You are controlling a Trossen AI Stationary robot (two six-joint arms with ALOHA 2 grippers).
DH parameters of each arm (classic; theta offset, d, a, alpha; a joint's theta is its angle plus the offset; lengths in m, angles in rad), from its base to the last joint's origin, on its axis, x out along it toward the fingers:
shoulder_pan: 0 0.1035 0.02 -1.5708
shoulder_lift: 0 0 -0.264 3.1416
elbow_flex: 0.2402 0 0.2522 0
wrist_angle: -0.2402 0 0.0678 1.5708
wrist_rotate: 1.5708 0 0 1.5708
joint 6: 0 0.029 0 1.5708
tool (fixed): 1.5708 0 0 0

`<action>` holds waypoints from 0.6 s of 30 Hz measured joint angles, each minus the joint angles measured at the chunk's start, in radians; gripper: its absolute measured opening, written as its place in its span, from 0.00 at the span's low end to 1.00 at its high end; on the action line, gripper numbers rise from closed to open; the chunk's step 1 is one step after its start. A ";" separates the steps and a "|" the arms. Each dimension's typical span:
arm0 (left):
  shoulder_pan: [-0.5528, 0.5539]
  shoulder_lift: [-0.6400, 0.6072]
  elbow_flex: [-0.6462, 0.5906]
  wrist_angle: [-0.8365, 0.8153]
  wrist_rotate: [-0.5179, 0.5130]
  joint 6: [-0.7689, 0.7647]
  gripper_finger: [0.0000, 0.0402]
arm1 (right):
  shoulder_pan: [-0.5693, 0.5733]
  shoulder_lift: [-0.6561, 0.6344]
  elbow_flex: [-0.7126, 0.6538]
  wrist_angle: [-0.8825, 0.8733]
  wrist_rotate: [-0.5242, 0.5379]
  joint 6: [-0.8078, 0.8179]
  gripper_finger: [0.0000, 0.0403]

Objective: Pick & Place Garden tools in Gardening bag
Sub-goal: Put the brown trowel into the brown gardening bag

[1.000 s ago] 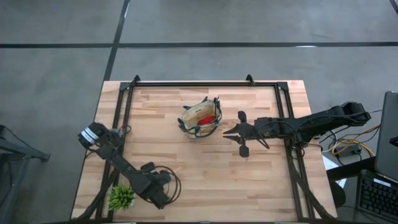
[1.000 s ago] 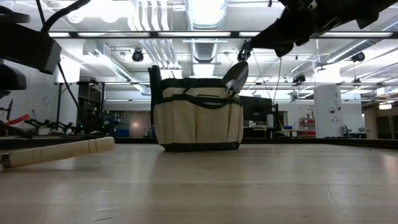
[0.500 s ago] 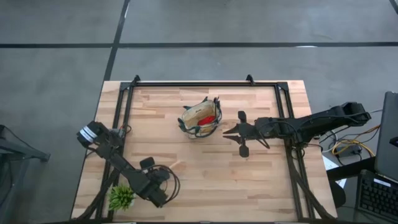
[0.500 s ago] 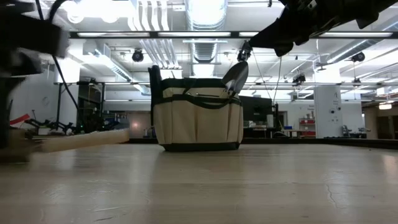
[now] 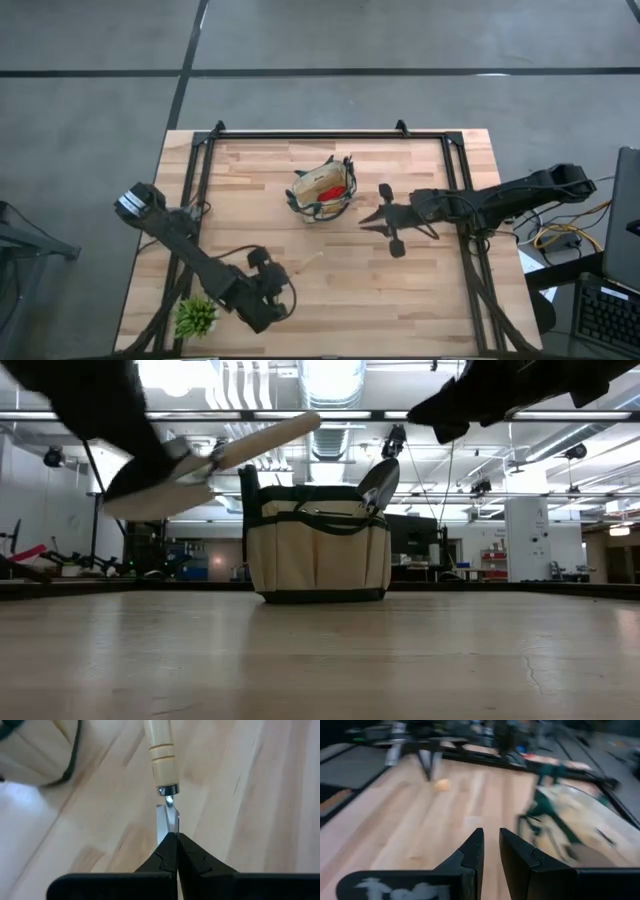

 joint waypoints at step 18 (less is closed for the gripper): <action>0.247 -0.096 0.000 0.404 0.158 -0.019 0.00 | 0.237 0.000 0.000 0.081 0.119 -0.346 0.13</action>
